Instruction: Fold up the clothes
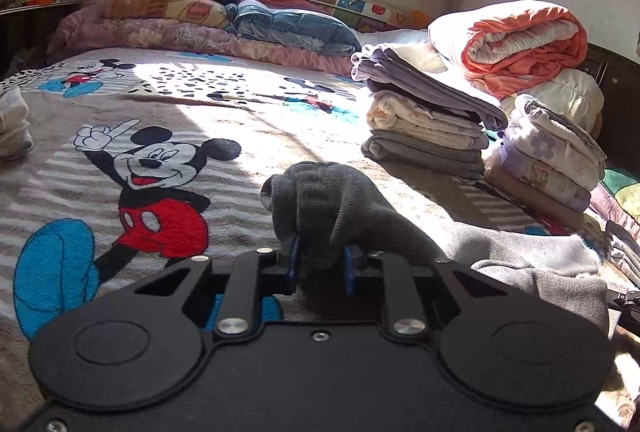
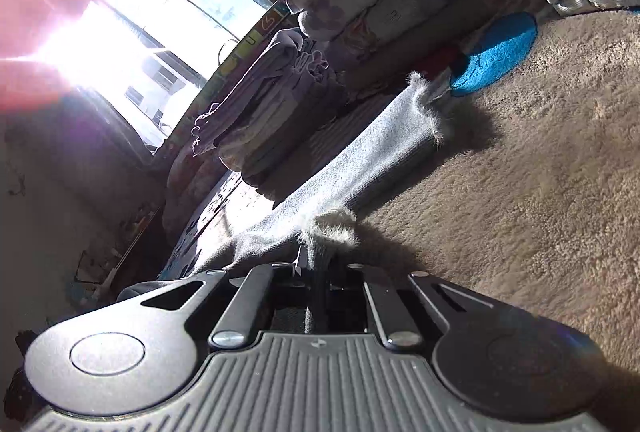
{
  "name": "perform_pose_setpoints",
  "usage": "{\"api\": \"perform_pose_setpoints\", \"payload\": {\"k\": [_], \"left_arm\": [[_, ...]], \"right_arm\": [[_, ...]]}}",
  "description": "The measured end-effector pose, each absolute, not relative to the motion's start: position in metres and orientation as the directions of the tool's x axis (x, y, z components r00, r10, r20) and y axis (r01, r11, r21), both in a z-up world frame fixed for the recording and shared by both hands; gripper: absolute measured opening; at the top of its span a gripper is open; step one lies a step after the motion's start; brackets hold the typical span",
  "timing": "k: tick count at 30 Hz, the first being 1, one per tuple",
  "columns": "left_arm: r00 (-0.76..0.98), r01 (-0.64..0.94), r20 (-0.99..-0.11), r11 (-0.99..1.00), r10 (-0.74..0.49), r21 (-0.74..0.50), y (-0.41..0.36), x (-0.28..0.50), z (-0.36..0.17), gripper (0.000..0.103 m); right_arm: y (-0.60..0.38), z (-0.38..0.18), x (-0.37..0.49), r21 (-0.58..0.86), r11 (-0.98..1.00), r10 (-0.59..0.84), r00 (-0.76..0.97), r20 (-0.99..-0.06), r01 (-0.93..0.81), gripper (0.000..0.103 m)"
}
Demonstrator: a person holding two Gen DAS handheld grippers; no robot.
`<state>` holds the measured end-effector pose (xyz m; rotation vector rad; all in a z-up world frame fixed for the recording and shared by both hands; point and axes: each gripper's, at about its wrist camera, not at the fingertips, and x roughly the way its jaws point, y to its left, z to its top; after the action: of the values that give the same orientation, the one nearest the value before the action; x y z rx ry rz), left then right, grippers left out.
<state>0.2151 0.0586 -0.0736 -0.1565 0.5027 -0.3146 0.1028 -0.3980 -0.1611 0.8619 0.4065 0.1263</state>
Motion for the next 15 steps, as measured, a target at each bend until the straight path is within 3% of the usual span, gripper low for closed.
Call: {"api": "perform_pose_setpoints", "payload": {"k": [7,15], "left_arm": [[0.813,0.181,-0.500,0.945,-0.299,-0.272,0.087,0.160,-0.045,0.018],[0.765,0.047,-0.584,0.928,-0.271,-0.370,0.115,0.113,-0.055,0.019]], "right_arm": [[-0.399,-0.129,0.078,0.820,0.571,0.274,0.949,-0.153,-0.032,0.007],[-0.416,-0.137,0.055,0.891,0.453,0.254,0.954,-0.161,0.030,0.007]]}}
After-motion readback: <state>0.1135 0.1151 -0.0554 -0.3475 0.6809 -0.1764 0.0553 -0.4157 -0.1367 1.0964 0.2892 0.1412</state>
